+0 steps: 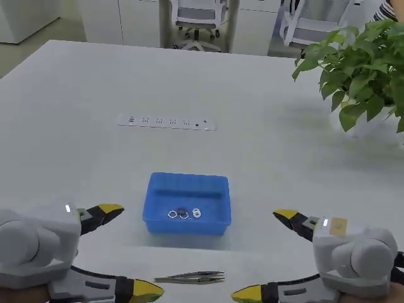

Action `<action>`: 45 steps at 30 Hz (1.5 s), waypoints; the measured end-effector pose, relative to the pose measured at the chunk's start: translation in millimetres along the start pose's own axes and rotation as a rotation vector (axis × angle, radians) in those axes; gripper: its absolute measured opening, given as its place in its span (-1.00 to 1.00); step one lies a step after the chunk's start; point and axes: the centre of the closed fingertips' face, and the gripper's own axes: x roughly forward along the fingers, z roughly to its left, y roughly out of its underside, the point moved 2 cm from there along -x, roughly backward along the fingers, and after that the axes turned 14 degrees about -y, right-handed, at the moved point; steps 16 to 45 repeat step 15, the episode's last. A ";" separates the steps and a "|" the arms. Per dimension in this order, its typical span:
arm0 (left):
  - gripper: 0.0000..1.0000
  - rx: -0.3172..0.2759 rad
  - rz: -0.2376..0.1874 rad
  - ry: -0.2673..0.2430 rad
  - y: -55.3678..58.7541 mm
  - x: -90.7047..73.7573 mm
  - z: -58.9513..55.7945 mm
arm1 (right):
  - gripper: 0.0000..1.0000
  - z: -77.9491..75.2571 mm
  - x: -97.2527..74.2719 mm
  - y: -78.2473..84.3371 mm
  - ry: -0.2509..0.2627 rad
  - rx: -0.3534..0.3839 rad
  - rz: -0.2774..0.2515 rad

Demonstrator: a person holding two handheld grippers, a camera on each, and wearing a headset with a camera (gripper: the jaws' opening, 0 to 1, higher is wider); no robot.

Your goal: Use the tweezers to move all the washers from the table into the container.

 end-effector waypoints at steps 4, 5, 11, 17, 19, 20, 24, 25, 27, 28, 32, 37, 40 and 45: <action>0.98 -0.012 -0.012 -0.022 -1.9 -3.3 0.3 | 1.00 0.5 -3.9 -1.2 0.023 0.016 -0.021; 0.98 -0.013 -0.014 -0.029 -2.2 -3.9 0.7 | 1.00 1.0 -4.4 -1.6 0.027 0.017 -0.023; 0.98 -0.026 -0.023 -0.057 -3.7 -7.9 2.0 | 1.00 3.5 -6.7 -5.1 0.044 0.028 -0.050; 0.98 -0.032 -0.031 -0.061 -3.7 -8.4 3.1 | 1.00 5.0 -6.7 -5.1 0.044 0.028 -0.051; 0.98 -0.032 -0.031 -0.061 -3.7 -8.4 3.1 | 1.00 5.0 -6.7 -5.1 0.044 0.028 -0.051; 0.98 -0.032 -0.031 -0.061 -3.7 -8.4 3.1 | 1.00 5.0 -6.7 -5.1 0.044 0.028 -0.051; 0.98 -0.032 -0.031 -0.061 -3.7 -8.4 3.1 | 1.00 5.0 -6.7 -5.1 0.044 0.028 -0.051; 0.98 -0.032 -0.031 -0.061 -3.7 -8.4 3.1 | 1.00 5.0 -6.7 -5.1 0.044 0.028 -0.051; 0.98 -0.032 -0.031 -0.061 -3.7 -8.4 3.1 | 1.00 5.0 -6.7 -5.1 0.044 0.028 -0.051; 0.98 -0.032 -0.031 -0.061 -3.7 -8.4 3.1 | 1.00 5.0 -6.7 -5.1 0.044 0.028 -0.051; 0.98 -0.032 -0.031 -0.061 -3.7 -8.4 3.1 | 1.00 5.0 -6.7 -5.1 0.044 0.028 -0.051; 0.98 -0.032 -0.031 -0.061 -3.7 -8.4 3.1 | 1.00 5.0 -6.7 -5.1 0.044 0.028 -0.051; 0.98 -0.032 -0.031 -0.061 -3.7 -8.4 3.1 | 1.00 5.0 -6.7 -5.1 0.044 0.028 -0.051; 0.98 -0.032 -0.031 -0.061 -3.7 -8.4 3.1 | 1.00 5.0 -6.7 -5.1 0.044 0.028 -0.051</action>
